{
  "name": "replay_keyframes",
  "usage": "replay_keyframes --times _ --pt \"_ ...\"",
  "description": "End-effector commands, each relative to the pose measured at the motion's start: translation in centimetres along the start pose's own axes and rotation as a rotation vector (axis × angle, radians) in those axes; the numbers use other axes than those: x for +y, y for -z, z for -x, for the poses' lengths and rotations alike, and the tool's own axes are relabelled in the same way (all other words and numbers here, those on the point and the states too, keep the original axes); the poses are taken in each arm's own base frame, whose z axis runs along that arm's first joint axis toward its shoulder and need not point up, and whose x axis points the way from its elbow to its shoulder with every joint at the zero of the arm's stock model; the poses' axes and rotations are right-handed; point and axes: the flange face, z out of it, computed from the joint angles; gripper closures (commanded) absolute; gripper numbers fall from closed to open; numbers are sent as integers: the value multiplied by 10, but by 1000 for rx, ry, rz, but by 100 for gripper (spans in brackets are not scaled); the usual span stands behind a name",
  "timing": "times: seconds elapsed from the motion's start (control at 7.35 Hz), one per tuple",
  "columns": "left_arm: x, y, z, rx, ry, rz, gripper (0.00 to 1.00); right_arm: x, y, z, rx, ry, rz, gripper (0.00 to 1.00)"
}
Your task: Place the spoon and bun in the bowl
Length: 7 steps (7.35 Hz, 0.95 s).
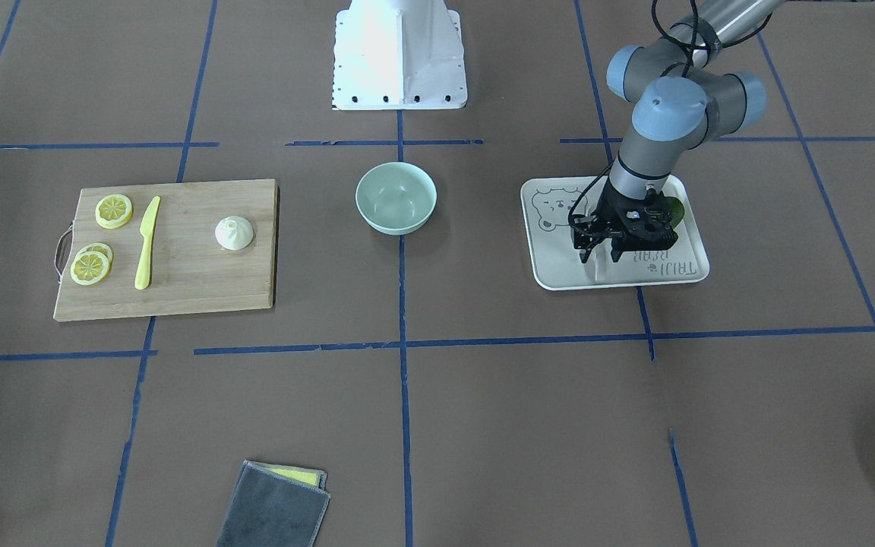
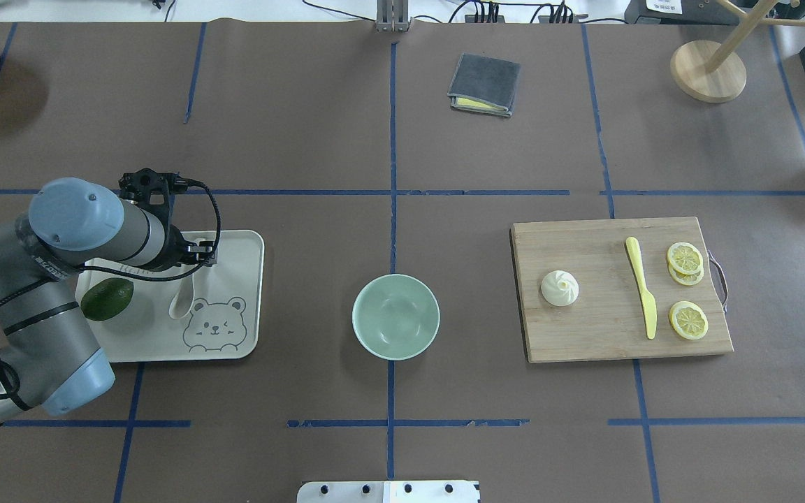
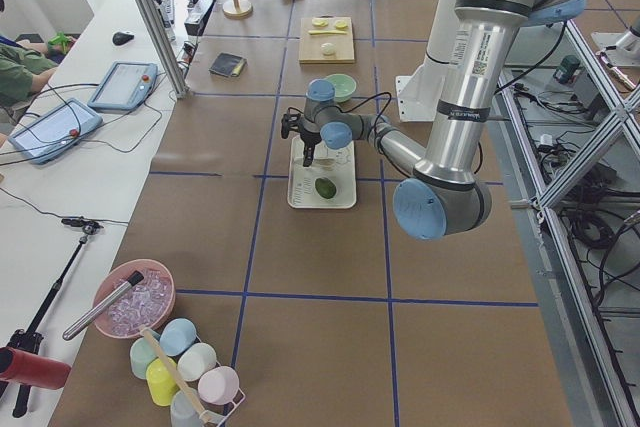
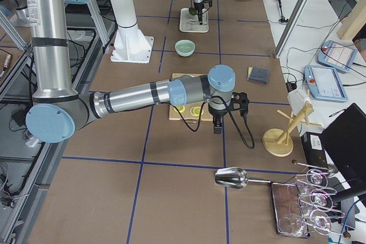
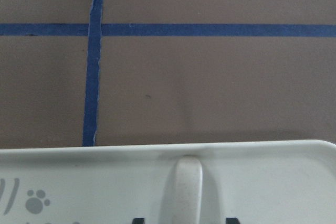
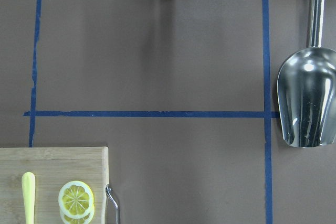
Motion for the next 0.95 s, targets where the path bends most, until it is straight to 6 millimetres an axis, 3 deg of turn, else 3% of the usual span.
replay_keyframes --times 0.0,0.27,0.54,0.68,0.82 --pt "1 1 0 0 2 2 59 -3 0 6 -1 2 0 0" --pt "2 2 1 -4 1 5 95 -4 -3 11 -2 -12 5 0" --pt "0 5 1 1 2 0 100 -9 -8 24 -6 -25 11 0" --pt "-1 18 4 11 -3 -12 100 -10 -10 42 -11 -25 16 0" --pt "2 38 7 19 -5 -18 100 -17 -12 73 -22 -62 17 0"
